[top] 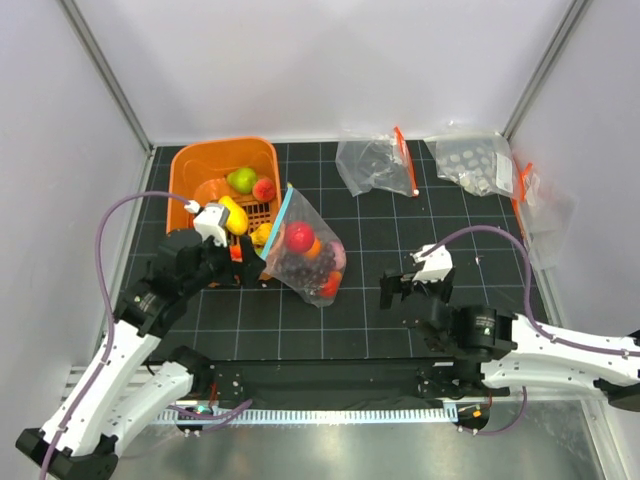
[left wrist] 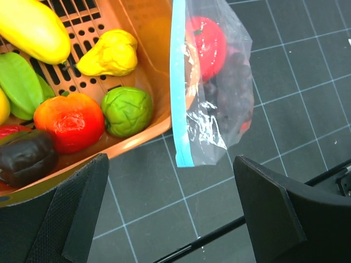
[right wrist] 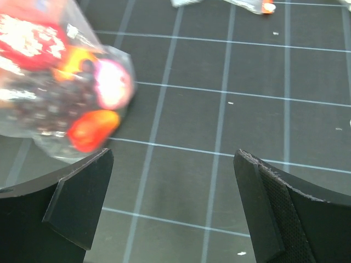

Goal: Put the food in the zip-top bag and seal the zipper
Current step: Reset both arms

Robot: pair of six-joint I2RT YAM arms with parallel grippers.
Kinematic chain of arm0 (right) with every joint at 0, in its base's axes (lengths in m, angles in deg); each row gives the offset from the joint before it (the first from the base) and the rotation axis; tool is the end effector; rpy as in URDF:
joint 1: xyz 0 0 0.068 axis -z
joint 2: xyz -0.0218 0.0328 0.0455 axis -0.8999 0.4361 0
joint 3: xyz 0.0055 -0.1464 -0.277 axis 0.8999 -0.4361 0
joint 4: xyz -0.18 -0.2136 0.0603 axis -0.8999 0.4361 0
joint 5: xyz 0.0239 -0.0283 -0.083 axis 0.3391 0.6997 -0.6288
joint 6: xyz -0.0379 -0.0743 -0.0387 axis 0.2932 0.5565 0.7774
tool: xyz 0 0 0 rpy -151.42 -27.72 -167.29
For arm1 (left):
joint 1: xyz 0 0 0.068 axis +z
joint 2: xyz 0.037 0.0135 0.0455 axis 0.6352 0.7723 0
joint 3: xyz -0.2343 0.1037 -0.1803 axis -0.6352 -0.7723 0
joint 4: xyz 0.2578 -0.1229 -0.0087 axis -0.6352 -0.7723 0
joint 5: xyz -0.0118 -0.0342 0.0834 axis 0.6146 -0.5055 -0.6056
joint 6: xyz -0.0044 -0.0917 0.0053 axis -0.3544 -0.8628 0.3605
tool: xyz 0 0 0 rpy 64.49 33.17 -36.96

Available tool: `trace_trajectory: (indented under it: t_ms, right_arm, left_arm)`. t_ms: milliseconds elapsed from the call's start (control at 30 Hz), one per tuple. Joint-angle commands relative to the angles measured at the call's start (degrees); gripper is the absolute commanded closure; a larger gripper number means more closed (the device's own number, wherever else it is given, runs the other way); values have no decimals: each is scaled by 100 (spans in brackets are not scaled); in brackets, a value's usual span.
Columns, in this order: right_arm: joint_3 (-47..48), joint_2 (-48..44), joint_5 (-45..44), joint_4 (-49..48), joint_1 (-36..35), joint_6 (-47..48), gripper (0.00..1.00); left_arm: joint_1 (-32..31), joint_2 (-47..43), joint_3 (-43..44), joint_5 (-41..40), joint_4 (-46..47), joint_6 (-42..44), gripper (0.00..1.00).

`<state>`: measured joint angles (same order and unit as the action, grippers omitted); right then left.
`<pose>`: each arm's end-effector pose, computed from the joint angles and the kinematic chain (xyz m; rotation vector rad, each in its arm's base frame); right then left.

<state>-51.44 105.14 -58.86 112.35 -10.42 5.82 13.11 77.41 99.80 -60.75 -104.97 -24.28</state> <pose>0.1076 0.1280 0.2904 -0.1075 1.9070 0.1865 0.1649 -0.0852 0.3347 0.1482 2.1302 -0.5231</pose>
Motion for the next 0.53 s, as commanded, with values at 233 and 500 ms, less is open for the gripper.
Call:
trace_trajectory:
  t_ms: [233, 500]
  right_arm:
    - [-362, 115, -414, -672, -23, 276, 1]
    - [-987, -351, -89, -1357, -23, 504, 0]
  left_arm:
    - [31, -575, -339, 639, 324, 186, 0]
    - [22, -461, -357, 666, 324, 221, 0]
